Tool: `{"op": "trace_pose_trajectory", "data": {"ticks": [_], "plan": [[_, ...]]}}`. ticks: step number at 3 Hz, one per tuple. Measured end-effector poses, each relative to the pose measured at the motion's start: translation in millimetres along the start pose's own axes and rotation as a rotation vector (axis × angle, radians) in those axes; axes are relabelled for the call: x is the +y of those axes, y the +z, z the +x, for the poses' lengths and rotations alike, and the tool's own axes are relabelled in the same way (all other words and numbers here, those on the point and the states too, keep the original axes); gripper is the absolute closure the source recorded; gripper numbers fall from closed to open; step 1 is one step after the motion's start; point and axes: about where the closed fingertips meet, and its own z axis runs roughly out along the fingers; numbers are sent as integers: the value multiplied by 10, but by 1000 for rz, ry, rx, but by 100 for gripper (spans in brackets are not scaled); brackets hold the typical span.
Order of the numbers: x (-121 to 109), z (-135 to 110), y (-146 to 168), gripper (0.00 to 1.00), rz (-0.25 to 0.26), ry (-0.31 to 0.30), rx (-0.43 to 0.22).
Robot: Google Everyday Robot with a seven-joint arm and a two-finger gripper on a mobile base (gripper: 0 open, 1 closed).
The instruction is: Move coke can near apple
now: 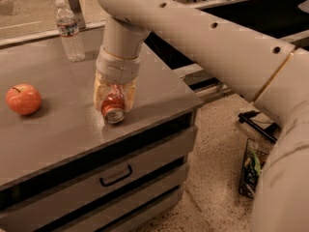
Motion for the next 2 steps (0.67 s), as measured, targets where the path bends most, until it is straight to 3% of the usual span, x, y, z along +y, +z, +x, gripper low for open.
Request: {"op": "trace_pose_trajectory", "data": {"ticks": [1, 2], "plan": [[-17, 18, 18, 100, 4, -1, 5], [-22, 25, 17, 100, 4, -3, 8]]}}
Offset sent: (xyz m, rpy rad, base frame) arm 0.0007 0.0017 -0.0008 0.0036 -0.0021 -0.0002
